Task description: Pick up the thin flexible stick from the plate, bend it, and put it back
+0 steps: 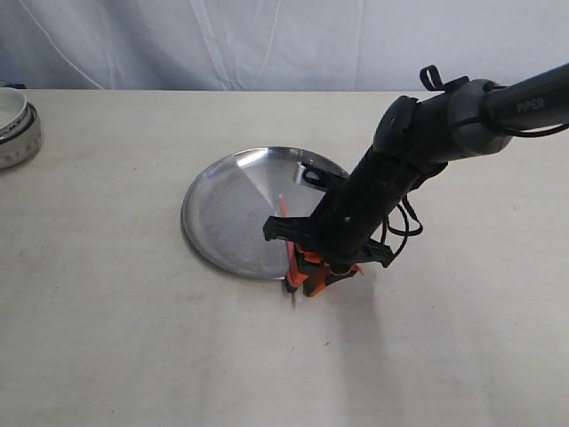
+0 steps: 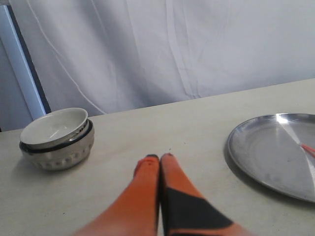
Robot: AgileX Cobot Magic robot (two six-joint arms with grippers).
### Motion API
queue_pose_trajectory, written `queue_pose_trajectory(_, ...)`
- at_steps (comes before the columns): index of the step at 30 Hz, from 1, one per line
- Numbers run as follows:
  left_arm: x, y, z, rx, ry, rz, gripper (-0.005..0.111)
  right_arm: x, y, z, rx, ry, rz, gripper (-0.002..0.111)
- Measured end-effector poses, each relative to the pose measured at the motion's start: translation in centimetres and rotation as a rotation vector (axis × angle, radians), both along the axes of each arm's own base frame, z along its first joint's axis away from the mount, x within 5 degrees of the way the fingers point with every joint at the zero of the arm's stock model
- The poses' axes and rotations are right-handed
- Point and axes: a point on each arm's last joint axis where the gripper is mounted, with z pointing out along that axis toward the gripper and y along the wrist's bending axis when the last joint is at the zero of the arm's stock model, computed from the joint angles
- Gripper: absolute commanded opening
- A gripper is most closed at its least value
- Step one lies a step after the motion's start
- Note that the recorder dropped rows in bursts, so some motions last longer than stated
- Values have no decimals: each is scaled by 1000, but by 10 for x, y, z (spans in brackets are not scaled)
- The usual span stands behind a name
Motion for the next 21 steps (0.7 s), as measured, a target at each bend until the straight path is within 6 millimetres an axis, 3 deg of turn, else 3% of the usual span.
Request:
queue_pose_trajectory(4,0,0,0,0,0,0,0,0,0,0,-1,1,0,-1)
queue_pose_trajectory(14,0,0,0,0,0,0,0,-5,0,1,10,28,60,-1)
queue_pose_trajectory(21,0,0,0,0,0,0,0,-7,-4,36,15,-77,120,-1)
